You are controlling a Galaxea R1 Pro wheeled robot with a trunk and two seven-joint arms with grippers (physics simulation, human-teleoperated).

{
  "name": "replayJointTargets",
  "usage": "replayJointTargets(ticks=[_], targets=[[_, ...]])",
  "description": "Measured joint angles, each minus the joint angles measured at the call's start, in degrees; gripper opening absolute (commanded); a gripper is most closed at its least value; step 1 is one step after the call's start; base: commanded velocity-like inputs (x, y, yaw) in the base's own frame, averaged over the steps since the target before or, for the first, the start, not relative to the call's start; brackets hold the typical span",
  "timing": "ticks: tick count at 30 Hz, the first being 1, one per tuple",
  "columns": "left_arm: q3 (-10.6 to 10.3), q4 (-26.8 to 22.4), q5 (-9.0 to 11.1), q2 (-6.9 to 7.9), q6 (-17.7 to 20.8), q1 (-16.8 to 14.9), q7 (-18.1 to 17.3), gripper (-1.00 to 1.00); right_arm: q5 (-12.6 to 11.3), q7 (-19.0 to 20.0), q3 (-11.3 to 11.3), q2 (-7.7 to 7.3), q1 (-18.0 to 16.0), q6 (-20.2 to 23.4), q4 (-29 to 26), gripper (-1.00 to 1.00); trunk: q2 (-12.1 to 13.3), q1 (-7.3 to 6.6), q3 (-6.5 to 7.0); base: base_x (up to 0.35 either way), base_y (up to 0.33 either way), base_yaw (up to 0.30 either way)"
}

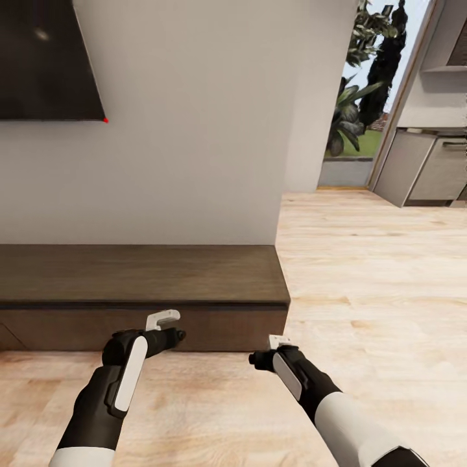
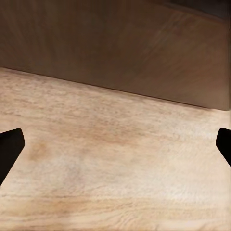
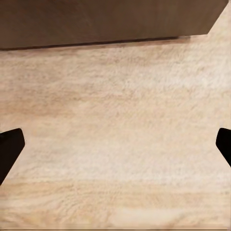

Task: Place each of the two pumpkins and all three candles from the living room inside a cabinet in the living room (use any cabinet), then make sure every cabinet is closed, and position the cauldron so it is next to a table in the living room.

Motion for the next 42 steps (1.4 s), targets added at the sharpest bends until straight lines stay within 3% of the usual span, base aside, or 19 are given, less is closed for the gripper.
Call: replayJointTargets(ticks=[10, 16, 20, 25, 30, 36, 42], targets=[[0.2, 2.7, -0.1, 0.01, 0.1, -0.1, 0.2, 1.0, 0.0, 0.1, -0.1, -0.01, 0.0, 4.8, 0.0, 1.0, 0.1, -0.26, 2.22, 0.0, 0.0, 0.0], [0.3, 3.1, -0.1, 0.0, 0.1, -0.1, 0.2, 1.0, 0.0, 0.0, -0.2, -0.3, 0.0, 13.9, 0.0, 1.0, 0.2, -0.38, 3.55, -0.153, 0.0, 0.0], [0.3, 4.9, -0.2, 0.06, 0.1, -0.1, 0.2, 1.0, 0.0, 0.1, -0.1, -0.37, 0.0, 16.4, 0.1, 1.0, 0.3, -0.51, 4.43, -0.1, 0.0, 0.0], [0.2, 17.4, -0.7, 0.24, -0.5, 0.0, 0.2, 1.0, 0.0, 0.6, -0.2, -0.51, 0.4, 16.7, 0.1, 1.0, 0.3, -0.64, 5.54, -0.01, 0.0, 0.0], [0.1, 23.6, -1.1, 0.61, -2.1, 0.0, 0.3, 1.0, 0.1, 4.2, -0.1, -0.52, 1.0, 15.1, 0.2, 1.0, 0.4, -0.77, 6.65, 0.0, 0.0, 0.0], [0.0, 31.9, -1.2, 0.86, -10.1, 0.0, 0.4, 1.0, 0.8, 4.7, -0.1, -0.52, 4.0, 13.1, 0.4, 1.0, 0.5, -0.93, 7.98, 0.0, 0.0, 0.0], [-0.1, 34.9, -1.3, 0.88, -13.1, 0.0, 0.4, 1.0, 0.7, 4.5, -0.1, -0.6, 5.5, 10.3, 1.0, 1.0, 0.6, -1.08, 9.31, 0.0, 0.0, 0.0]])
